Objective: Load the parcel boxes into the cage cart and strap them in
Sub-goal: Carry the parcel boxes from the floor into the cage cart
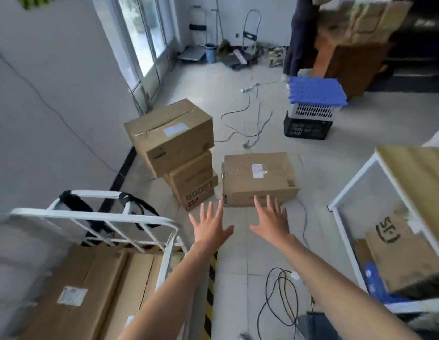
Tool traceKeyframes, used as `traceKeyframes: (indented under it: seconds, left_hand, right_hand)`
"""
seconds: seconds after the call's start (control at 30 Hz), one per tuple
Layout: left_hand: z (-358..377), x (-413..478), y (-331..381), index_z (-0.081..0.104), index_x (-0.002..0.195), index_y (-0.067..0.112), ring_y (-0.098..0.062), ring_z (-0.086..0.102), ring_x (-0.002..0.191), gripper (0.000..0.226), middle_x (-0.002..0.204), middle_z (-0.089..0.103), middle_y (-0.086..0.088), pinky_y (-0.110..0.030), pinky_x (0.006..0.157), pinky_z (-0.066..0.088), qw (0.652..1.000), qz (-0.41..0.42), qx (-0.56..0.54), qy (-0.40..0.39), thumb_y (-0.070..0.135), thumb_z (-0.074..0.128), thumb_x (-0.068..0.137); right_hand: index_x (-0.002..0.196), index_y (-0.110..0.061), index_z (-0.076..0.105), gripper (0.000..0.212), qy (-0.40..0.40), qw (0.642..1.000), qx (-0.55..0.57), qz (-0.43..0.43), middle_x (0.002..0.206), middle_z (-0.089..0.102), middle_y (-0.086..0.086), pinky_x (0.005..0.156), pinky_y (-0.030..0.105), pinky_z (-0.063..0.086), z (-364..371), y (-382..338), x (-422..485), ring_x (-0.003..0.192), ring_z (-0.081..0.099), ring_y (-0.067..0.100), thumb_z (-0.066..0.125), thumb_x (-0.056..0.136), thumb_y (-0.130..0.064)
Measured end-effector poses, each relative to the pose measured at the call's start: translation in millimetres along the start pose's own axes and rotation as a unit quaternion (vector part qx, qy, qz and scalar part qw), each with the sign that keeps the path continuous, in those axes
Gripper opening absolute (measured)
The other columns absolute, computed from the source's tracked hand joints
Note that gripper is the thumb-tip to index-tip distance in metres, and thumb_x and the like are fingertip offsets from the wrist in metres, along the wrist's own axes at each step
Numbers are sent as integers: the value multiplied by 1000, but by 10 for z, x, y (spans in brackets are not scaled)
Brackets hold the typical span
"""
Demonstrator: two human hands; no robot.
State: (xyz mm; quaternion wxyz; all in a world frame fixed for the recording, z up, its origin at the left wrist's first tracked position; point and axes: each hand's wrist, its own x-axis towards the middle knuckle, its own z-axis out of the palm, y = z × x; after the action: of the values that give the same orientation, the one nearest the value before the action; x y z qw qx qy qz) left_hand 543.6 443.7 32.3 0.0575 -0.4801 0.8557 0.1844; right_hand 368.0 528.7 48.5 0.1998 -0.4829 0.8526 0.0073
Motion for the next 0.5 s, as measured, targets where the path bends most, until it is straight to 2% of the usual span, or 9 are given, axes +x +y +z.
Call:
traceKeyframes:
  seconds: [0.23,0.4,0.5]
  left_hand:
    - [156,1291,594,-4,159,29,-30,-4,155,94,168,6,-5,-69,116,4,999,28,11,-35,65,51,91]
    - [486,2568,705,-3,159,28,-32,-3,155,94,168,8,-6,-70,116,4,997,24,7,-75,66,49,91]
    - [747,3307,794,-4,160,28,-32,-4,155,91,168,6,-7,-70,116,2,991,13,4,-132,63,47,93]
  right_hand:
    - [160,-31,-2,93,-5,998,25,55,167,-5,14,121,56,13,-259,813,1005,153,1,37,56,91,-53]
    - [159,-33,-1,92,-24,995,28,88,168,-1,12,121,54,15,-240,1214,2240,153,5,35,55,89,-53]
    - [159,-35,0,94,-61,988,56,127,168,-1,10,121,52,15,-136,1399,2962,154,5,32,56,86,-54]
